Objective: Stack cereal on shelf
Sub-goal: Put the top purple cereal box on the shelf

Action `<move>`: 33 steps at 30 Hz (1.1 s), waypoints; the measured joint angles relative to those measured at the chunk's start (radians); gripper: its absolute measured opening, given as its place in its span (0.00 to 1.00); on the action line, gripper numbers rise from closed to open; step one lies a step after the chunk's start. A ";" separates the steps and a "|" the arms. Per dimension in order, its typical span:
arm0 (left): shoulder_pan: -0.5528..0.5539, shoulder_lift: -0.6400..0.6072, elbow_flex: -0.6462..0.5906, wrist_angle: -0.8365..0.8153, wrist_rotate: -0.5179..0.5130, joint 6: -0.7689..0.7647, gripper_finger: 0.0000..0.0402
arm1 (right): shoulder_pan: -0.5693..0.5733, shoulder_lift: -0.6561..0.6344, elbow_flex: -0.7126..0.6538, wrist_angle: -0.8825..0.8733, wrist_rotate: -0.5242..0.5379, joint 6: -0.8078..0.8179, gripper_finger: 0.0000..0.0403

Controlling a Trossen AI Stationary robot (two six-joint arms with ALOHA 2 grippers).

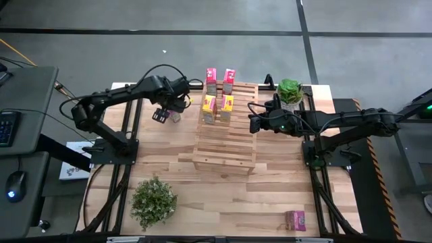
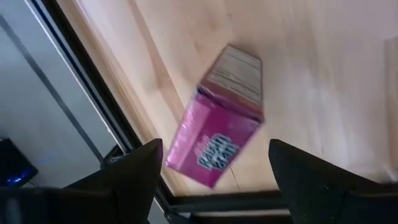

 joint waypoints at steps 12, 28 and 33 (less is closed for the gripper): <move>0.004 -0.001 -0.043 0.085 0.007 0.120 0.70 | 0.000 0.000 0.000 0.000 -0.009 0.026 0.00; 0.017 0.050 -0.043 0.069 -0.003 0.143 0.70 | 0.013 0.000 0.000 0.000 -0.009 0.060 0.00; 0.033 0.050 -0.043 0.069 0.011 0.145 0.70 | 0.036 0.000 0.000 0.000 -0.001 0.060 0.00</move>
